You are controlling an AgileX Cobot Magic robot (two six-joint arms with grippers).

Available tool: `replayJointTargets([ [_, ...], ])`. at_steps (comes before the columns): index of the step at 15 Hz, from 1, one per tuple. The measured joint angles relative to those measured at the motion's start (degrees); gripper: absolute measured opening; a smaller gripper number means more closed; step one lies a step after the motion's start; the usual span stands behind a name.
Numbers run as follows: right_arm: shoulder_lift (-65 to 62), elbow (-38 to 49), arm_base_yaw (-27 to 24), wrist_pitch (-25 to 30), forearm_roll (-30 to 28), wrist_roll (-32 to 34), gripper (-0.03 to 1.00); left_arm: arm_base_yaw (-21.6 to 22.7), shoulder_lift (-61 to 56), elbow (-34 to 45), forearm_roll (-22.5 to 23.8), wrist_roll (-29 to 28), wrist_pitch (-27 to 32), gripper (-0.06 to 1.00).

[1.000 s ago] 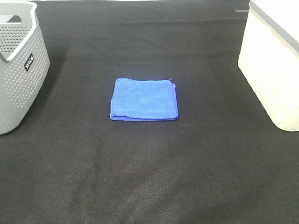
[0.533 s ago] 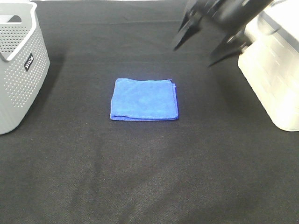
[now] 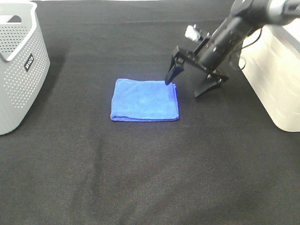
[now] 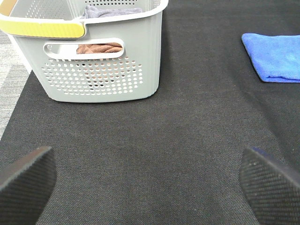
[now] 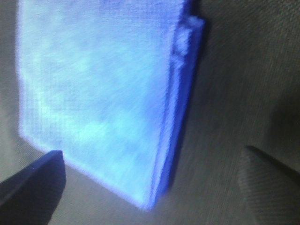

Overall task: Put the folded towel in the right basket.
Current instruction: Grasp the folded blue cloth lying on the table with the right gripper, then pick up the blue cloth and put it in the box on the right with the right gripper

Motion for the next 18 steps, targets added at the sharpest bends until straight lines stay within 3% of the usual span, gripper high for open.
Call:
replayJointTargets([
  [5, 5.8, -3.2, 0.0, -1.8, 4.0, 0.6, 0.97, 0.0, 0.0, 0.0, 0.0, 0.0, 0.0, 0.99],
  [8, 8.8, -4.0, 4.6, -5.3, 13.1, -2.1, 0.90, 0.0, 0.0, 0.0, 0.0, 0.0, 0.0, 0.99],
  [9, 9.6, -4.0, 7.0, -6.8, 15.9, -3.0, 0.83, 0.0, 0.0, 0.0, 0.0, 0.0, 0.0, 0.99],
  [10, 10.1, -4.0, 8.9, -8.1, 17.2, -3.6, 0.68, 0.0, 0.0, 0.0, 0.0, 0.0, 0.0, 0.99],
  [11, 10.8, -3.9, 10.1, -9.1, 17.3, -3.6, 0.49, 0.0, 0.0, 0.0, 0.0, 0.0, 0.0, 0.99],
  [12, 11.3, -3.8, 10.2, -9.5, 17.4, -3.6, 0.18, 0.0, 0.0, 0.0, 0.0, 0.0, 0.0, 0.99],
  [16, 11.0, -3.7, 9.9, -9.1, 17.4, -3.7, 0.19, 0.0, 0.0, 0.0, 0.0, 0.0, 0.0, 0.99],
  [18, 8.0, -4.4, 9.2, -4.5, 14.2, -3.6, 0.19, 0.0, 0.0, 0.0, 0.0, 0.0, 0.0, 0.99],
])
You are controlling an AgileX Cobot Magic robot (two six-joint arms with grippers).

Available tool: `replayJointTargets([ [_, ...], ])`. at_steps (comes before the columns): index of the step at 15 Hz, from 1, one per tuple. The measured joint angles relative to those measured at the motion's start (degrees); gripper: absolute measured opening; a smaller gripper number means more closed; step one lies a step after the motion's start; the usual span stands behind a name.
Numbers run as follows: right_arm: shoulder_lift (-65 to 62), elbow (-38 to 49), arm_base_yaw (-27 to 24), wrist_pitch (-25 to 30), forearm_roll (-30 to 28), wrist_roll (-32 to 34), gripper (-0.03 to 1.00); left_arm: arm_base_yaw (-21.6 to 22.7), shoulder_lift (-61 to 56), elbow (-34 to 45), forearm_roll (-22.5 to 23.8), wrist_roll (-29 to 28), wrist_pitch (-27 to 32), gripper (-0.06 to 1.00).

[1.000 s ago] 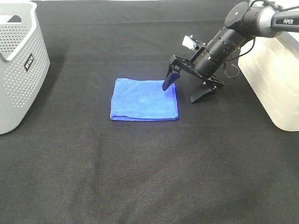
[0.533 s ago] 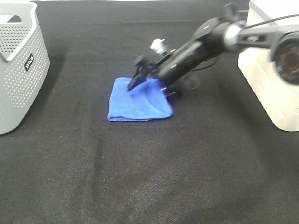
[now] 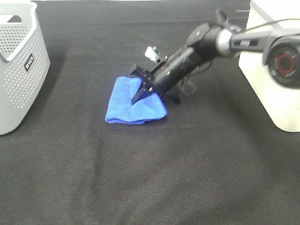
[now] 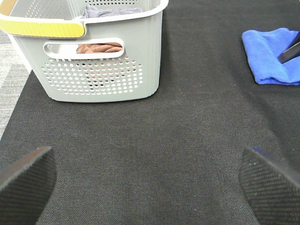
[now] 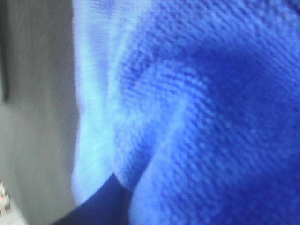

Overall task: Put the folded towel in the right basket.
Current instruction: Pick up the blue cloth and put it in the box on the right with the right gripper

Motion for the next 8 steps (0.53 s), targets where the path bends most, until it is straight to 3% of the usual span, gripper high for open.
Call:
replayJointTargets([
  [5, -16.4, -11.3, -1.6, 9.8, -4.1, 1.8, 0.19, 0.0, 0.0, 0.0, 0.0, 0.0, 0.0, 0.99],
  [8, -23.8, -23.4, -14.7, 10.7, -5.5, 4.6, 0.19, 0.0, 0.0, 0.0, 0.1, 0.0, 0.0, 0.99],
])
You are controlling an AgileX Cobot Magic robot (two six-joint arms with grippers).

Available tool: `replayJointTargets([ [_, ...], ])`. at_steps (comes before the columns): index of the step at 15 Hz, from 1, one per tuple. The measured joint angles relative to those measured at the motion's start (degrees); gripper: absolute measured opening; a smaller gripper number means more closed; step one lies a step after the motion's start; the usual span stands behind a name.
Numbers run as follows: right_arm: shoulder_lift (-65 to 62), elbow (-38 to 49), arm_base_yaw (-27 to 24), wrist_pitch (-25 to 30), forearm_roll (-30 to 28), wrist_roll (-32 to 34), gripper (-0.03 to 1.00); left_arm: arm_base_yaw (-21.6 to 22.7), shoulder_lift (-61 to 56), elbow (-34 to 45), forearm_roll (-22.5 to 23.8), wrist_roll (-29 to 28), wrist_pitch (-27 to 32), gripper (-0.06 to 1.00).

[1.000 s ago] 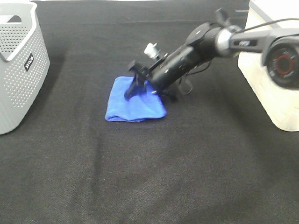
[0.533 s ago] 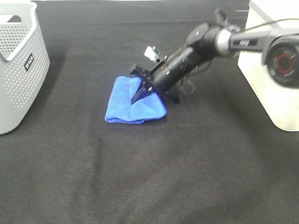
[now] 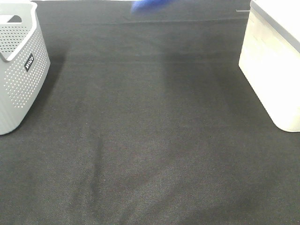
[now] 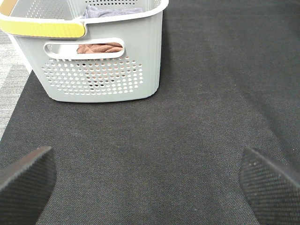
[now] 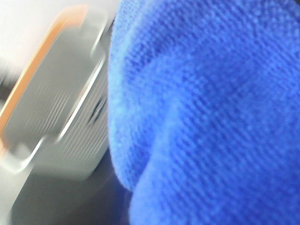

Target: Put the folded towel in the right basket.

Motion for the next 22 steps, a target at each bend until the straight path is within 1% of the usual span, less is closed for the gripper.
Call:
replayJointTargets([
  [1, -1.9, -1.0, -5.4, -0.2, -1.3, 0.3, 0.19, 0.0, 0.0, 0.0, 0.0, 0.0, 0.0, 0.99],
  [2, -1.9, -1.0, -5.4, -0.2, -1.3, 0.3, 0.19, 0.0, 0.0, 0.0, 0.0, 0.0, 0.0, 0.99],
  [3, -3.4, -1.2, -11.3, -0.2, -4.4, 0.4, 0.19, 0.0, 0.0, 0.0, 0.0, 0.0, 0.0, 0.99],
  [4, -4.4, -0.9, -15.9, -0.2, -7.0, 0.5, 0.19, 0.0, 0.0, 0.0, 0.0, 0.0, 0.0, 0.99],
  [5, -4.5, 0.3, -20.3, -0.2, -9.5, 1.1, 0.19, 0.0, 0.0, 0.0, 0.0, 0.0, 0.0, 0.99],
  [6, -4.5, 1.9, -23.4, -0.2, -11.8, 1.5, 0.19, 0.0, 0.0, 0.0, 0.0, 0.0, 0.0, 0.99],
  [8, -3.3, 6.1, -27.0, 0.2, -18.3, 1.9, 0.19, 0.0, 0.0, 0.0, 0.0, 0.0, 0.0, 0.99],
  [9, -2.3, 7.3, -27.0, 0.3, -19.8, 1.9, 0.20, 0.0, 0.0, 0.0, 0.0, 0.0, 0.0, 0.99],
  [10, -1.0, 8.0, -27.0, 0.3, -20.1, 1.9, 0.26, 0.0, 0.0, 0.0, 0.0, 0.0, 0.0, 0.99],
  [11, -0.2, 8.8, -26.8, 0.4, -21.0, 1.9, 0.44, 0.0, 0.0, 0.0, 0.0, 0.0, 0.0, 0.99],
  [12, 0.4, 9.7, -26.2, 0.5, -23.2, 1.8, 0.70, 0.0, 0.0, 0.0, 0.0, 0.0, 0.0, 0.99],
  [13, 0.4, 10.0, -25.6, 0.6, -25.6, 1.8, 0.85, 0.0, 0.0, 0.0, 0.0, 0.0, 0.0, 0.99],
  [14, -0.3, 10.0, -24.5, 0.6, -27.3, 2.1, 0.94, 0.0, 0.0, 0.0, 0.1, 0.0, 0.0, 0.99],
  [15, -1.1, 10.0, -23.3, 0.6, -28.0, 2.9, 0.96, 0.0, 0.0, 0.0, 0.2, 0.0, 0.0, 0.99],
  [17, -3.8, 10.0, -17.8, 0.6, -29.5, 4.4, 0.97, 0.0, 0.0, 0.0, 0.2, 0.0, 0.0, 0.99],
  [21, -10.7, 10.0, -0.6, 0.2, -37.6, 7.8, 0.97, 0.0, 0.0, 0.0, 0.3, 0.0, 0.0, 0.99],
  [22, -11.6, 10.0, 1.3, 0.2, -37.6, 7.9, 0.97, 0.0, 0.0, 0.0, 0.3, 0.0, 0.0, 0.99],
])
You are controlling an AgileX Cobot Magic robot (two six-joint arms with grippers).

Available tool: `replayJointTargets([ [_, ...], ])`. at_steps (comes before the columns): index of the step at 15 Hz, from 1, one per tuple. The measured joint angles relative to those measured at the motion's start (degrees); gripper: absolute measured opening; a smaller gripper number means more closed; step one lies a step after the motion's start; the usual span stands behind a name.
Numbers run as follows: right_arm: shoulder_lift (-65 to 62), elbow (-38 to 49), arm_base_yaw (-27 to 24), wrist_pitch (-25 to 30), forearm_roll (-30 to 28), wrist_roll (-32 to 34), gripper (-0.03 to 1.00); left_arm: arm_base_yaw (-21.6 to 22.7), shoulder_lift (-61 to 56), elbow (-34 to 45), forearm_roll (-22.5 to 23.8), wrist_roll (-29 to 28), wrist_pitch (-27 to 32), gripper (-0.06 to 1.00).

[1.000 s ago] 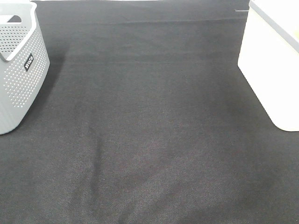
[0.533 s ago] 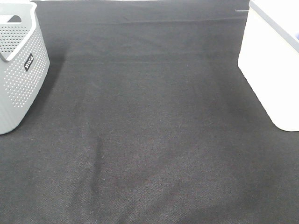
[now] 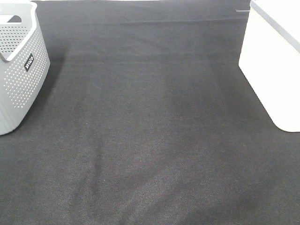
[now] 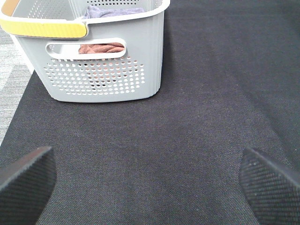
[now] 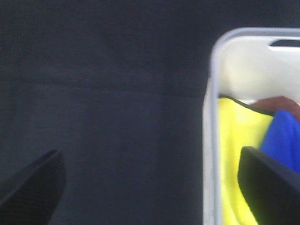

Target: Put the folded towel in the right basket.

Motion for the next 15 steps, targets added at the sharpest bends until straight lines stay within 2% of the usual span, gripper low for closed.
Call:
replayJointTargets([
  [3, -1.7, 0.7, 1.9, -0.1, 1.0, 0.0, 0.97, 0.0, 0.0, 0.0, 0.0, 0.0, 0.0, 0.99],
  [5, -5.8, 5.6, 1.9, 0.0, 1.7, 0.9, 0.97, 0.0, 0.0, 0.0, 0.0, 0.0, 0.0, 0.99],
  [15, -45.7, 53.2, 1.9, -0.6, 0.2, 2.9, 0.97, 0.0, 0.0, 0.0, 0.0, 0.0, 0.0, 0.99],
])
